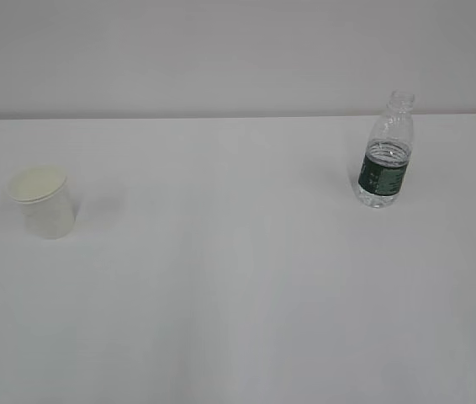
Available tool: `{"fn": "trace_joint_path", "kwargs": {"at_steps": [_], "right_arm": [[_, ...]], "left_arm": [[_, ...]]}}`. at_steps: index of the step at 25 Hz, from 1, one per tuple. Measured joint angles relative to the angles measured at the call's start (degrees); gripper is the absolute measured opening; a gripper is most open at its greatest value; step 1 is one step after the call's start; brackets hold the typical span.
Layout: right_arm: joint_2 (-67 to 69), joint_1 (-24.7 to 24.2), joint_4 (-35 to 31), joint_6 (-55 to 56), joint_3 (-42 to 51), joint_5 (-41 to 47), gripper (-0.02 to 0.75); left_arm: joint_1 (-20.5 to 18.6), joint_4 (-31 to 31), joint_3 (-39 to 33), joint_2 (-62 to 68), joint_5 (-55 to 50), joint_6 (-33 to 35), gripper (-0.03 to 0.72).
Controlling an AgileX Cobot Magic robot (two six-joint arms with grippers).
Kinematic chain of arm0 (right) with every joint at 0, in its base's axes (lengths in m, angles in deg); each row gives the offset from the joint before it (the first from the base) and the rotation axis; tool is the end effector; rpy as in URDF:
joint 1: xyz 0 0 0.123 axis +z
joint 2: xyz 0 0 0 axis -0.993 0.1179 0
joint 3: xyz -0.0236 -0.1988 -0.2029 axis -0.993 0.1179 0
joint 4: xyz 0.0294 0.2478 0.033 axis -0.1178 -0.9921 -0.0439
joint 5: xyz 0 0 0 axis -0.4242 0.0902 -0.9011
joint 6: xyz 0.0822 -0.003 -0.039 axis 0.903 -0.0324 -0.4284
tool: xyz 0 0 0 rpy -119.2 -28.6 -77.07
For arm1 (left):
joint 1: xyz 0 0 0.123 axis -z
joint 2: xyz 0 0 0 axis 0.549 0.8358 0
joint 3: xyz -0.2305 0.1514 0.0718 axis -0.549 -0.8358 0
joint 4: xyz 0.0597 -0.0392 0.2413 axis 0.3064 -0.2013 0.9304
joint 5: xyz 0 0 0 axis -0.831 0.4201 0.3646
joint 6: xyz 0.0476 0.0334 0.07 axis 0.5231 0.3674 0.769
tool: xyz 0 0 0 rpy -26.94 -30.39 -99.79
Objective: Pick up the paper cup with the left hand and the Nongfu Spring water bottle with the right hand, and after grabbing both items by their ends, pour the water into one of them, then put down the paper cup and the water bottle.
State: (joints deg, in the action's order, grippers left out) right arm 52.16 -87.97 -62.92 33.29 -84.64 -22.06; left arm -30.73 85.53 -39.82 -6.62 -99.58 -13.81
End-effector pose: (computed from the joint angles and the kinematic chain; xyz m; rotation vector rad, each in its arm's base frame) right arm -0.0114 -0.0012 0.2733 0.0345 2.0917 -0.1133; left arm -0.0096 0.0027 0.2832 -0.1515 2.0483 -0.1134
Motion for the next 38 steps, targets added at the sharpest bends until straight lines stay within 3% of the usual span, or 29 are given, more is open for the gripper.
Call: {"fn": "trace_joint_path", "kwargs": {"at_steps": [38], "right_arm": [[0.0, 0.0, 0.0, 0.0, 0.0, 0.0, 0.401]], "left_arm": [[0.0, 0.11, 0.0, 0.0, 0.0, 0.0, 0.377]]}}
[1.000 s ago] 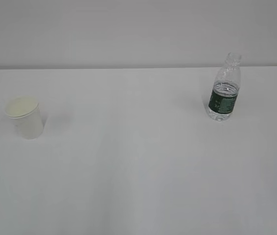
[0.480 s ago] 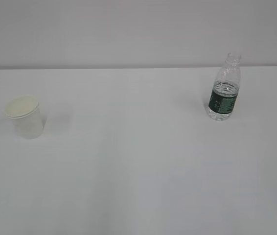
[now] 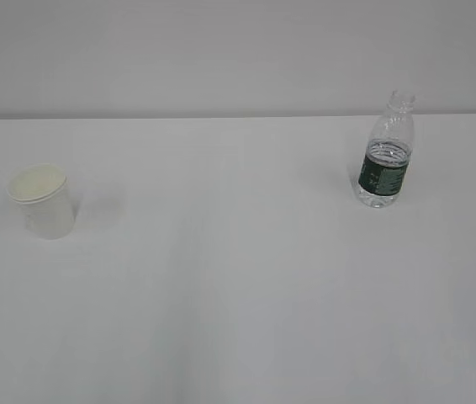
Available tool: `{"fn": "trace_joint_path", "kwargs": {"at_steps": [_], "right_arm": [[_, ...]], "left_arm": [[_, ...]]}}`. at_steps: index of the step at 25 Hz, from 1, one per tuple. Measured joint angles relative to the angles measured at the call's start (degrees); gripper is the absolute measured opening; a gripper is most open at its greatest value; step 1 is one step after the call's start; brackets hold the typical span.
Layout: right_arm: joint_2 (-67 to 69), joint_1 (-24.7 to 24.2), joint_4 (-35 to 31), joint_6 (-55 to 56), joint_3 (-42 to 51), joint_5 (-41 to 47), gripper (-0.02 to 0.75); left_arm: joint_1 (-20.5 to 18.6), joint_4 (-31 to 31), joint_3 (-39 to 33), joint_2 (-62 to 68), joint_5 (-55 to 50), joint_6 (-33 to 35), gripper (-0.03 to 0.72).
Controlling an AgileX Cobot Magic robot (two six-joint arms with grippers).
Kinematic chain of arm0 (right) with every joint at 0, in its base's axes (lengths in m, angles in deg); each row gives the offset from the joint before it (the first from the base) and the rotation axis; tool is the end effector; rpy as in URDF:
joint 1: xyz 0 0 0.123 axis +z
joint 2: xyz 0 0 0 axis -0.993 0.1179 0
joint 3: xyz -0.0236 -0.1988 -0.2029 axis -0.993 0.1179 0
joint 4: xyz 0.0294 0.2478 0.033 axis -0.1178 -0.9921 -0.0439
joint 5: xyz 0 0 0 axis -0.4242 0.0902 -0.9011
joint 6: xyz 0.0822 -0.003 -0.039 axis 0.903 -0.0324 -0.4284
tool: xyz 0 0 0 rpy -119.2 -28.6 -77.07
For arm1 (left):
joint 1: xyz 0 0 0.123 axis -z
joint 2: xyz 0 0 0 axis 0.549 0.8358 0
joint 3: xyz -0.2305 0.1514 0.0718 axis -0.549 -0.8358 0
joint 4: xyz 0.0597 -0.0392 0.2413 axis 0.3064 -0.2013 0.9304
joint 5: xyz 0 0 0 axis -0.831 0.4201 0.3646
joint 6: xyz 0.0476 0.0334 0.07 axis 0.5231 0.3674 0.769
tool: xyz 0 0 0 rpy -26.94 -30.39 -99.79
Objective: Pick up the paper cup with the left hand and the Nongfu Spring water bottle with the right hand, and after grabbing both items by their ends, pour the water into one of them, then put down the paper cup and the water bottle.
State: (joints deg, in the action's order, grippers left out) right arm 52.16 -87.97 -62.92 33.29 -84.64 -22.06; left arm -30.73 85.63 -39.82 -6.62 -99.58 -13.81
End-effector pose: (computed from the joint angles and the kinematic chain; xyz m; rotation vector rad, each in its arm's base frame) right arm -0.0114 -0.0012 0.2733 0.0345 2.0917 -0.1133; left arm -0.0096 0.0028 0.2832 -0.1517 2.0482 -0.1114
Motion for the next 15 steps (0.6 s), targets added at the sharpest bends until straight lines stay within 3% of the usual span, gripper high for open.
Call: {"fn": "trace_joint_path", "kwargs": {"at_steps": [7, 15], "right_arm": [[0.0, 0.0, 0.0, 0.0, 0.0, 0.0, 0.401], [0.0, 0.0, -0.44, 0.0, -0.82, -4.14, 0.401]], "left_arm": [[0.0, 0.33, 0.0, 0.0, 0.0, 0.0, 0.39], [0.0, 1.39, 0.0, 0.0, 0.58, 0.0, 0.498]]}}
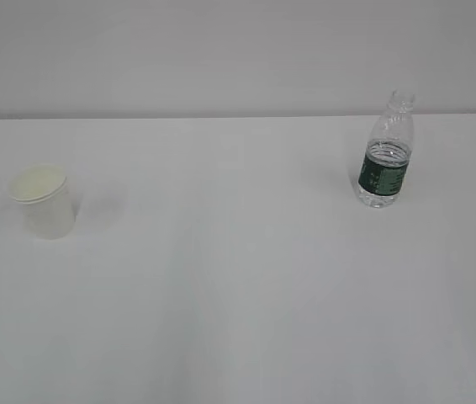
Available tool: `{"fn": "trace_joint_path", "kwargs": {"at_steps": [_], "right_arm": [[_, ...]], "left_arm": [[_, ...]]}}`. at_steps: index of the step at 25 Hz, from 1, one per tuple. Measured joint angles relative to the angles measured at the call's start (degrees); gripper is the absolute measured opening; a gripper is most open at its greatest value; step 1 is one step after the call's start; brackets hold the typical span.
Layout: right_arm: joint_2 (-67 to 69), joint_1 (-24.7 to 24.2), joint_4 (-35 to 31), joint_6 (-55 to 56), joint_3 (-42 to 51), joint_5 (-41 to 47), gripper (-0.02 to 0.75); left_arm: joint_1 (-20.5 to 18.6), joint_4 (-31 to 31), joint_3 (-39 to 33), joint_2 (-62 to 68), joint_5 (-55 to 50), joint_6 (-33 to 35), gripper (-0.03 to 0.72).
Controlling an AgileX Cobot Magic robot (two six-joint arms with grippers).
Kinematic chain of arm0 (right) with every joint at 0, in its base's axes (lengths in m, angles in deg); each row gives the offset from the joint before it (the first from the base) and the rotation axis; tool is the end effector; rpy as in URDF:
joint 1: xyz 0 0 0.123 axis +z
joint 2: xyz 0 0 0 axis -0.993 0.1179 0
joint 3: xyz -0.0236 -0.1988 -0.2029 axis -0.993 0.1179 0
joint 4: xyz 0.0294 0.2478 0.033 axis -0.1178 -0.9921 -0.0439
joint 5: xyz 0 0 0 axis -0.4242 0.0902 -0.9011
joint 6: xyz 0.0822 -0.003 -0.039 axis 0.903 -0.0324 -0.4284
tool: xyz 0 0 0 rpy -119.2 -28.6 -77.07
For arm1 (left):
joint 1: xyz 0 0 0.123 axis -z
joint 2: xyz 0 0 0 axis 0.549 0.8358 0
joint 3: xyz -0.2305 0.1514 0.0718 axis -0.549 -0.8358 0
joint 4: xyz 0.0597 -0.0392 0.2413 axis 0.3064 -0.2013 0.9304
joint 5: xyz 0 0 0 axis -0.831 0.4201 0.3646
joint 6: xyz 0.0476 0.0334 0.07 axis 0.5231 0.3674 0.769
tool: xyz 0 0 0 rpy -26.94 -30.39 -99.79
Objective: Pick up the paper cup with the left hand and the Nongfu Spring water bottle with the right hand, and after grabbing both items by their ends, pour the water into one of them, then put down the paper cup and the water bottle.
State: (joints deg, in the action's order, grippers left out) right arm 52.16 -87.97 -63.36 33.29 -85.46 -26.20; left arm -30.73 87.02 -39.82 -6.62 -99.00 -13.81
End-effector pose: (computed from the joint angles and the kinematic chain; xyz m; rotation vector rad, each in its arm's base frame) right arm -0.0101 -0.0006 0.2830 0.0317 2.0050 -0.1084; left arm -0.0091 0.0047 0.2841 -0.1526 2.0363 -0.0835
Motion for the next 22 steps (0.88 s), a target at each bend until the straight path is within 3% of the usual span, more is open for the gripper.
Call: {"fn": "trace_joint_path", "kwargs": {"at_steps": [6, 17, 22], "right_arm": [[1.24, 0.0, -3.01, 0.0, -0.65, -6.33, 0.401], [9.17, 0.0, -6.97, 0.0, -0.65, -20.72, 0.401], [11.99, 0.0, -7.06, -0.34, -0.65, -25.27, 0.401]], "left_arm": [[0.0, -0.03, 2.13, 0.11, 15.41, 0.0, 0.505], [0.0, -3.06, 2.17, 11.07, 19.67, 0.0, 0.505], [0.34, -4.58, 2.17, 17.51, 28.24, 0.0, 0.505]]}}
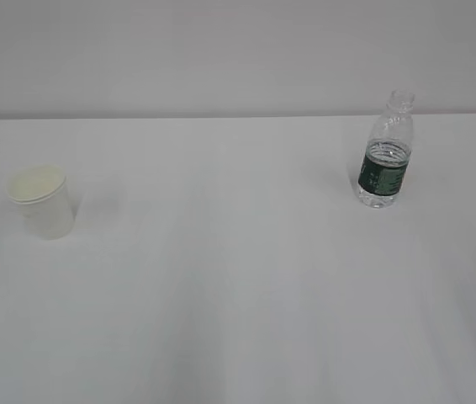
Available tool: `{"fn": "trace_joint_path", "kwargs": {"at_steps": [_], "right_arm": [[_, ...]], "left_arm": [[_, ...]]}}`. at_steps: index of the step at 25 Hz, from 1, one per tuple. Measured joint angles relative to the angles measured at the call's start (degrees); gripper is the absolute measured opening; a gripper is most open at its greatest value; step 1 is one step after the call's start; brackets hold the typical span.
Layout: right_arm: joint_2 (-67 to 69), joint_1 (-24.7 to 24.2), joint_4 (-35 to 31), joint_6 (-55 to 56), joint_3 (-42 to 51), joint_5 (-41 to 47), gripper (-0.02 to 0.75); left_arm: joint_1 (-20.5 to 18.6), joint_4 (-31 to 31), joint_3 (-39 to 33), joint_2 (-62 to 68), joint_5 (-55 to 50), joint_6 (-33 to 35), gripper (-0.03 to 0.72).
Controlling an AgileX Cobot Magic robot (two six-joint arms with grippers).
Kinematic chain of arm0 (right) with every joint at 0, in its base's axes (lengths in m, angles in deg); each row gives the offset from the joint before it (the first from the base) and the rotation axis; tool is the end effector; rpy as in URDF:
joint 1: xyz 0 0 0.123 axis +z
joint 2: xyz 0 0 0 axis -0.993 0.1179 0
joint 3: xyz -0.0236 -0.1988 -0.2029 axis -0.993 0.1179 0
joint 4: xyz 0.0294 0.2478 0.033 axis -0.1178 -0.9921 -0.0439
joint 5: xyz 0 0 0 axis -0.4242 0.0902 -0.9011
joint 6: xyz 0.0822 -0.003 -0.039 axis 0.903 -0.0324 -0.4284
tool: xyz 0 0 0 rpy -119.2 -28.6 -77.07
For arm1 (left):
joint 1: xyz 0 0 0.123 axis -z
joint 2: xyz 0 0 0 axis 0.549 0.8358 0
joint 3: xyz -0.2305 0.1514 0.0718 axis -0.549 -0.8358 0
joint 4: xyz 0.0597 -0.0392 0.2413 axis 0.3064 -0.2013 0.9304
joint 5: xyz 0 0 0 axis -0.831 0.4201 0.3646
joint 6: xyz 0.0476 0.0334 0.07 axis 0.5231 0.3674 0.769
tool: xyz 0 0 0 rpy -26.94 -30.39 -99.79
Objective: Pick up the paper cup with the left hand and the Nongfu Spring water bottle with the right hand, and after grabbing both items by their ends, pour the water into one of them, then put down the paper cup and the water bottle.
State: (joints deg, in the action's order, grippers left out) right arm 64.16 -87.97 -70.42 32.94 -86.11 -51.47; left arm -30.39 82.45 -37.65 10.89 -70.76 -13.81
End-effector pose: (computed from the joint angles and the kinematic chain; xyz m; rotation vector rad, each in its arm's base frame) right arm 0.0388 0.0023 0.3216 0.0525 1.7570 0.0127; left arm 0.0590 -0.0043 0.3296 -0.1363 1.8163 -0.1996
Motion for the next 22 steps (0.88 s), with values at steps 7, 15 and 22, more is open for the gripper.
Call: {"fn": "trace_joint_path", "kwargs": {"at_steps": [7, 15, 22], "right_arm": [[8.79, 0.0, -1.81, -0.24, 0.0, -9.12, 0.401], [17.68, 0.0, -3.3, -1.64, 0.0, -18.01, 0.401], [21.95, 0.0, -3.34, -4.56, 0.0, -21.68, 0.401]], "left_arm": [[3.09, 0.03, 0.0, 6.03, 10.02, 0.0, 0.488], [3.09, -0.34, 0.0, 14.18, 15.65, 0.0, 0.485], [3.09, 0.74, 0.0, 21.31, 21.45, 0.0, 0.484]]}}
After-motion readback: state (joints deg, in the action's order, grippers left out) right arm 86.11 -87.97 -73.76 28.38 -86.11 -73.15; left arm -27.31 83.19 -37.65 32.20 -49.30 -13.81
